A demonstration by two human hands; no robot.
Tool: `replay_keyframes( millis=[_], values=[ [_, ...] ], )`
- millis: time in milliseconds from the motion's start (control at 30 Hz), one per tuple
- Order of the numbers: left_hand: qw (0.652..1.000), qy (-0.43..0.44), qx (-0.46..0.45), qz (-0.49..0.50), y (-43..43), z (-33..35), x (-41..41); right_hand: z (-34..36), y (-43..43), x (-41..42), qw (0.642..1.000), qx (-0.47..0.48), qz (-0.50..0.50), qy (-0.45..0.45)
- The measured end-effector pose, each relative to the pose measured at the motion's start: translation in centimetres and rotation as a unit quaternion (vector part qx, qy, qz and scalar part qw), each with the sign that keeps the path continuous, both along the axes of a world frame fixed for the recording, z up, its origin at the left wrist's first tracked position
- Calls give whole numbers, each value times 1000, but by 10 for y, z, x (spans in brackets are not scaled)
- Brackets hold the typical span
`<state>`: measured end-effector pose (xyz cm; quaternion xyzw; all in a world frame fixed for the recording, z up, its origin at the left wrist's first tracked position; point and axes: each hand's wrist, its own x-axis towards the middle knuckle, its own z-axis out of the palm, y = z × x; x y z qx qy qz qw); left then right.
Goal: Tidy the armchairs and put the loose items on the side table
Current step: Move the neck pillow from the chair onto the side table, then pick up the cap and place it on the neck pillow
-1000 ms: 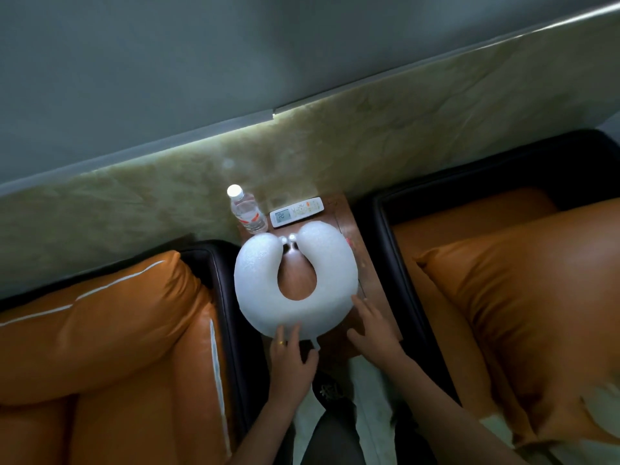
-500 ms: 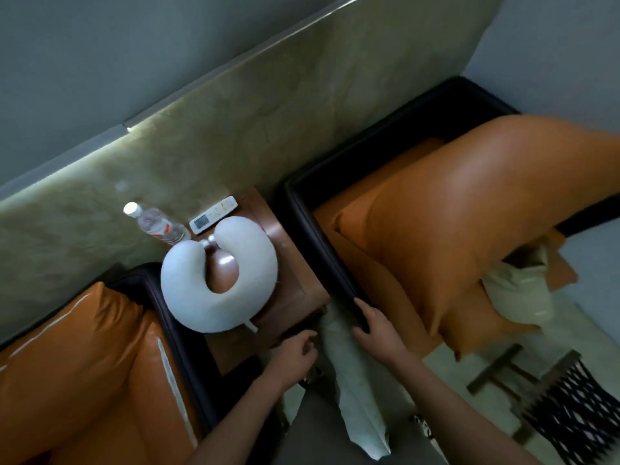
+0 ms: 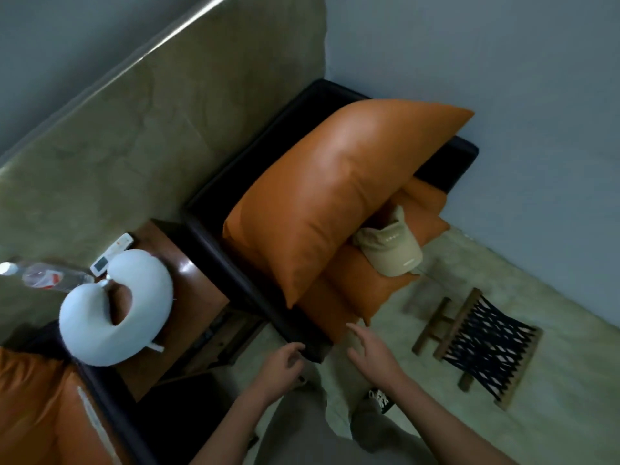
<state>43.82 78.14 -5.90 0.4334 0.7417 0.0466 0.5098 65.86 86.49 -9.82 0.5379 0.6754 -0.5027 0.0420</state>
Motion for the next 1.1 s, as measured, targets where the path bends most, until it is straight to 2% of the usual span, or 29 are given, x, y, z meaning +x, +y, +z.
replay_keyframes(
  millis=[233, 533, 767, 1100],
  values=[
    [999, 11, 15, -29, 13, -9, 28, 6, 43, 41, 995, 13, -93, 14],
    [1000, -13, -12, 18, 8, -34, 35, 17, 98, 82, 987, 30, -155, -2],
    [997, 2, -24, 70, 15, -37, 42, 10, 148, 85, 993, 35, -110, -2],
    [980, 44, -46, 187, 27, -8, 76, -20, 269, 66, 998, 47, -26, -17]
  ],
)
